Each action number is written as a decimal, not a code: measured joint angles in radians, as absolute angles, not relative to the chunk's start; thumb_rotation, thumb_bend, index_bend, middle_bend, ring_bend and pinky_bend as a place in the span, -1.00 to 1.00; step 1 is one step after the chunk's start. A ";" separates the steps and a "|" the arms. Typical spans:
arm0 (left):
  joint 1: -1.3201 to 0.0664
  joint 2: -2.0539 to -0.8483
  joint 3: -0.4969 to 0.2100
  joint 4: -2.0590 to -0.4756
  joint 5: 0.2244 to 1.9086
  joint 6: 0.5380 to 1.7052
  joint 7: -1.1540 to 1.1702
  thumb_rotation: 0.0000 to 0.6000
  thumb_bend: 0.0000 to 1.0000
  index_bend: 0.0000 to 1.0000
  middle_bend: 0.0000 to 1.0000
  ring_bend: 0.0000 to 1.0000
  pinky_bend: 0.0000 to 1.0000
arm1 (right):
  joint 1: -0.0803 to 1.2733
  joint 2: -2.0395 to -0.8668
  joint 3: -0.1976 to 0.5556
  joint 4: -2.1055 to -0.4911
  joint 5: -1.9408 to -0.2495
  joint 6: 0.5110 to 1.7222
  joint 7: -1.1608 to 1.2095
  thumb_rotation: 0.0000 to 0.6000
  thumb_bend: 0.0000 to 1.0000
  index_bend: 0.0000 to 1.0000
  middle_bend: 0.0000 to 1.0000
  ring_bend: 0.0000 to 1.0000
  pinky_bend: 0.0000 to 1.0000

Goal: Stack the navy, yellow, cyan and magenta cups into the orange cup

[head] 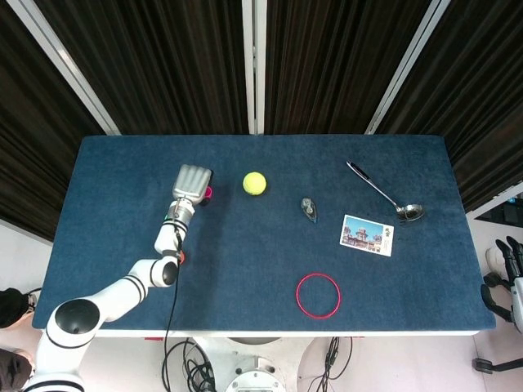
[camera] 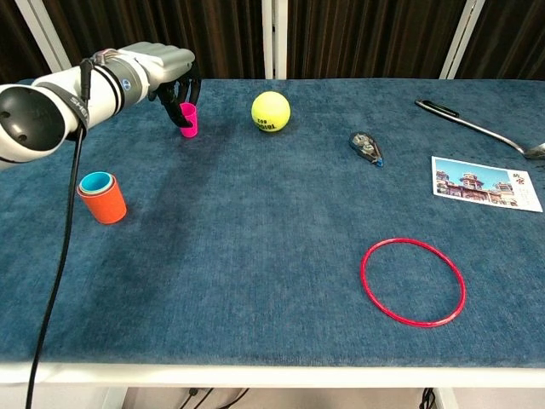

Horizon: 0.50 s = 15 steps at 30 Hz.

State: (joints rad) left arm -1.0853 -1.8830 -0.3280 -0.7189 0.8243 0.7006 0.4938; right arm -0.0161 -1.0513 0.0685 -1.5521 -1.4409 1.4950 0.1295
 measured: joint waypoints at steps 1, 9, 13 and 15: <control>-1.085 -1.878 -0.331 -0.728 0.823 0.703 0.493 1.00 -0.48 0.09 0.15 0.17 0.21 | -0.016 -1.051 0.068 -1.553 -1.442 1.495 0.129 1.00 -0.31 -1.00 -1.00 -1.00 -1.00; -1.065 -1.800 -0.363 -0.875 0.788 0.745 0.501 1.00 -0.48 0.09 0.15 0.17 0.21 | -0.019 -1.041 0.068 -1.565 -1.450 1.507 0.122 1.00 -0.31 -1.00 -1.00 -1.00 -1.00; -1.041 -1.724 -0.365 -1.015 0.777 0.781 0.522 1.00 -0.48 0.09 0.15 0.17 0.21 | -0.020 -1.034 0.071 -1.576 -1.453 1.515 0.120 1.00 -0.31 -1.00 -1.00 -1.00 -1.00; -1.025 -1.673 -0.365 -1.114 0.760 0.799 0.539 1.00 -0.48 0.09 0.15 0.18 0.21 | -0.020 -1.031 0.072 -1.583 -1.458 1.520 0.118 1.00 -0.31 -1.00 -1.00 -1.00 -1.00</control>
State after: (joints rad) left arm -1.0253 -1.6725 -0.3646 -1.1138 0.7603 0.7992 0.5388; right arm -0.0200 -1.0315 0.0717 -1.5826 -1.4583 1.5202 0.1177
